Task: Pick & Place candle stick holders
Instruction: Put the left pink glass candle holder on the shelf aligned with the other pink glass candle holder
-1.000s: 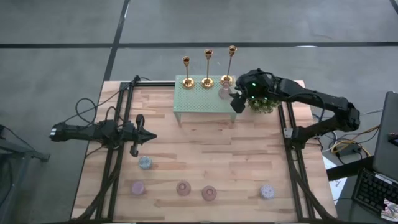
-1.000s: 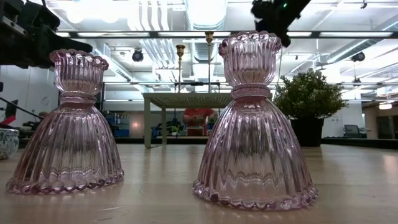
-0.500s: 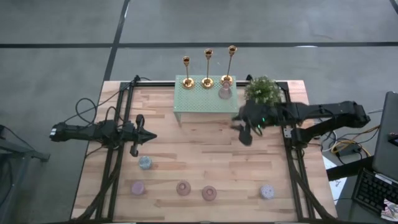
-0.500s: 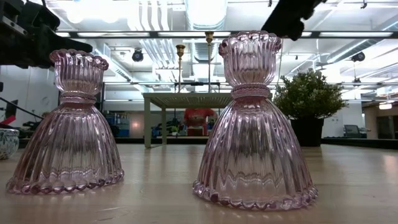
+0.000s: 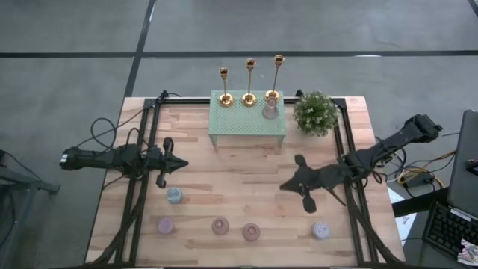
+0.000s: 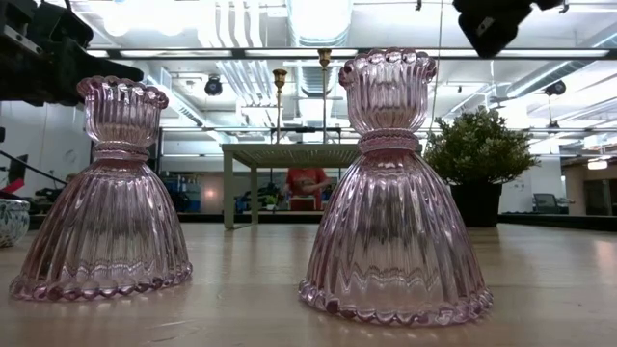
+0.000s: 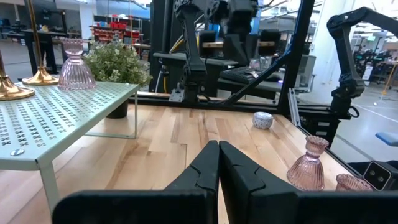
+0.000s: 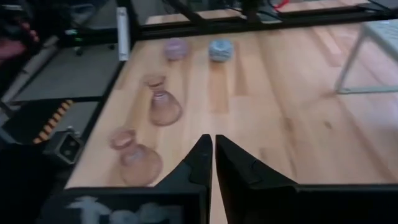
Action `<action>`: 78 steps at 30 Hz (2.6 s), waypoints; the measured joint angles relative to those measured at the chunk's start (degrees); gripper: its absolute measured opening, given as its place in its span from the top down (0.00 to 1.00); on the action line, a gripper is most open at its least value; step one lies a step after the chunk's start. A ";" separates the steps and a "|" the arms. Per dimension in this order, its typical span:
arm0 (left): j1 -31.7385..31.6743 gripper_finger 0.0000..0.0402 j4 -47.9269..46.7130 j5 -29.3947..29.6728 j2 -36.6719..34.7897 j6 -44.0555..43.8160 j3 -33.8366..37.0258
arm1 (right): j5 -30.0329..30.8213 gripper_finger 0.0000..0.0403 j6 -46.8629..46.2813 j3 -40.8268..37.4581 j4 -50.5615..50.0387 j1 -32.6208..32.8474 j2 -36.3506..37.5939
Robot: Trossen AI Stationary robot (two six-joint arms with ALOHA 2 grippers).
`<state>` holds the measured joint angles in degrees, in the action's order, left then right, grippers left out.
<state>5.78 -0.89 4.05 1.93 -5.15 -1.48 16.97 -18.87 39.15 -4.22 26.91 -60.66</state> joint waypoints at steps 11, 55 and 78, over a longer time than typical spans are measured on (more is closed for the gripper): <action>-0.04 0.96 8.68 3.44 0.11 -11.67 0.09 | -0.41 0.97 1.63 -7.17 15.96 2.48 -3.92; 20.04 0.31 13.90 2.73 55.39 -7.13 -23.67 | 9.00 0.97 -2.21 -31.45 38.06 2.80 3.51; 27.36 0.31 13.01 3.10 82.71 -12.51 -35.91 | 11.02 0.97 -3.52 -32.21 37.79 2.76 3.54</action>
<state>33.13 12.12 7.15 84.65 -17.66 -37.38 27.99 -22.39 6.94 33.56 29.67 -57.12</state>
